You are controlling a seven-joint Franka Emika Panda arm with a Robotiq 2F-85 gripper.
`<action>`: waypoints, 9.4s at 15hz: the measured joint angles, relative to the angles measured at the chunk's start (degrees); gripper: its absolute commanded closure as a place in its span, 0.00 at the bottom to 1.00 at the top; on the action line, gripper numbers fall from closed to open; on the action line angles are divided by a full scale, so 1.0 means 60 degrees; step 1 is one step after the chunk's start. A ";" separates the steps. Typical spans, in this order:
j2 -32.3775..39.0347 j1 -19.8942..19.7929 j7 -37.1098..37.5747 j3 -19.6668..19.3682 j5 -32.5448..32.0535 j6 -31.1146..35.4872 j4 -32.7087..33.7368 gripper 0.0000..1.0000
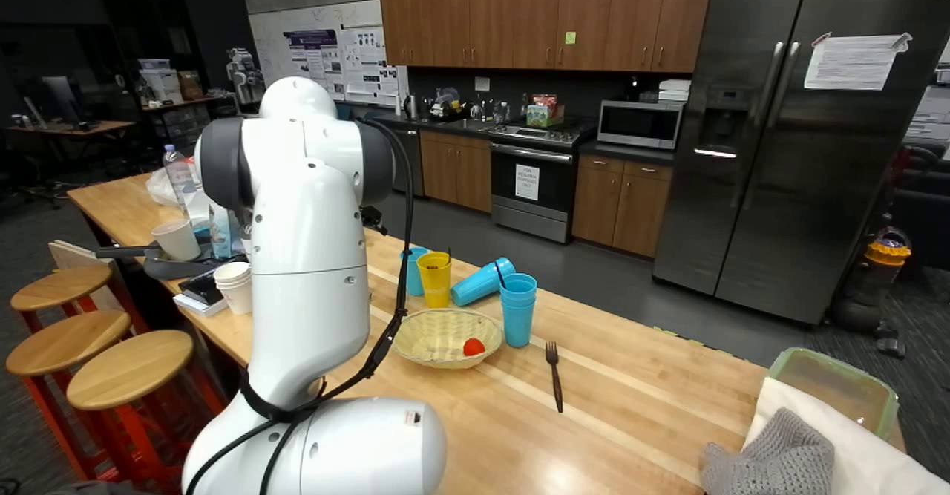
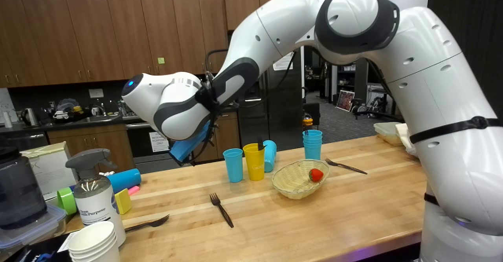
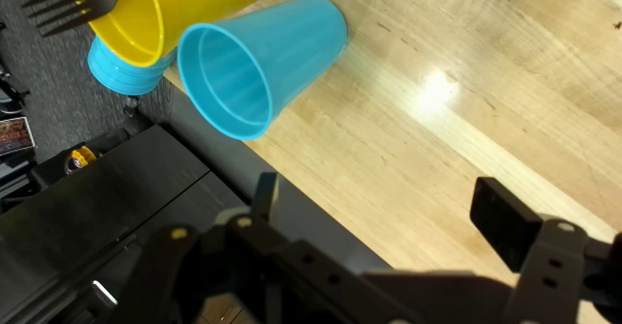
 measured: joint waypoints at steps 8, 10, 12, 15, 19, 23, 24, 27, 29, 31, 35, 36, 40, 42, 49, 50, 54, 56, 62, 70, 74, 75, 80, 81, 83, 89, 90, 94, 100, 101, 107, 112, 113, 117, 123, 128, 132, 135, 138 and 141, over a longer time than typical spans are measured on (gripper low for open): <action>0.0000 0.0000 0.0000 0.0000 0.0000 0.0000 0.0000 0.00; 0.0000 0.0000 0.0000 0.0000 0.0000 0.0000 0.0000 0.00; 0.0000 0.0000 0.0000 0.0000 0.0000 0.0000 0.0000 0.00; 0.0000 0.0000 0.0000 0.0000 0.0000 0.0000 0.0000 0.00; 0.0000 0.0000 0.0000 0.0000 0.0000 0.0000 0.0000 0.00; 0.0000 0.0000 0.0000 0.0000 0.0000 0.0000 0.0000 0.00; 0.0000 0.0000 0.0000 0.0000 0.0000 0.0000 0.0000 0.00; 0.0000 0.0000 0.0000 0.0000 0.0000 0.0000 0.0000 0.00; 0.0000 0.0000 0.0000 0.0000 0.0000 0.0000 0.0000 0.00; 0.0000 0.0000 0.0000 0.0000 0.0000 0.0000 0.0000 0.00; 0.0000 0.0000 0.0000 0.0000 0.0000 0.0000 0.0000 0.00; 0.0000 0.0000 0.0000 0.0000 0.0000 0.0000 0.0000 0.00; 0.0000 0.0000 0.0000 0.0000 0.0000 0.0000 0.0000 0.00; 0.0000 0.0000 0.0000 0.0000 0.0000 0.0000 0.0000 0.00; 0.0000 0.0000 -0.0001 0.0000 0.0000 0.0000 0.0000 0.00; 0.0000 0.0000 -0.0001 0.0000 0.0000 0.0000 0.0000 0.00; 0.0000 0.0000 -0.0001 0.0000 0.0000 0.0000 0.0000 0.00; 0.0000 0.0000 -0.0001 0.0000 0.0000 0.0000 0.0000 0.00; 0.0000 0.0000 -0.0001 0.0000 0.0000 0.0000 0.0000 0.00; 0.0000 0.0000 -0.0001 0.0000 0.0000 0.0000 0.0000 0.00; 0.0000 0.0000 -0.0001 0.0000 0.0000 0.0000 0.0000 0.00; 0.0000 0.0000 -0.0001 0.0000 0.0000 0.0000 0.0000 0.00; 0.0000 0.0000 -0.0001 0.0000 0.0000 0.0000 0.0000 0.00; 0.0000 0.0000 -0.0001 0.0000 0.0000 0.0000 0.0000 0.00; 0.0000 0.0000 -0.0001 0.0000 0.0000 0.0000 0.0000 0.00; 0.0076 0.0227 0.0052 -0.0187 0.0242 0.0000 0.0014 0.00; 0.0123 0.0296 0.0093 -0.0205 0.0460 0.0000 0.0017 0.00; 0.0438 0.0670 0.0433 -0.0232 0.1744 0.0003 0.0018 0.00; 0.1073 0.1695 0.2312 -0.0993 0.3188 -0.0659 0.0014 0.00; 0.1133 0.1858 0.2712 -0.1169 0.3240 -0.0901 0.0011 0.00; 0.1227 0.2375 0.4712 -0.1865 0.3292 -0.1939 0.0006 0.00; 0.1257 0.2377 0.5291 -0.1962 0.3341 -0.1940 0.0002 0.00; 0.1257 0.2377 0.5304 -0.1962 0.3348 -0.1927 -0.0002 0.00; 0.1249 0.2364 0.5239 -0.1962 0.3352 -0.1801 -0.0040 0.03; 0.1037 0.2280 0.4610 -0.1958 0.3352 -0.1031 -0.0353 0.52; 0.0796 0.2229 0.4246 -0.1957 0.3352 0.0050 -0.0776 0.91; 0.0598 0.2162 0.4133 -0.1957 0.3352 0.0937 -0.1185 1.00; 0.0408 0.2089 0.4134 -0.1957 0.3353 0.1548 -0.1551 1.00; 0.0206 0.1996 0.4127 -0.1956 0.3407 0.1917 -0.1860 1.00; 0.0051 0.1919 0.3916 -0.1951 0.3448 0.2237 -0.2100 1.00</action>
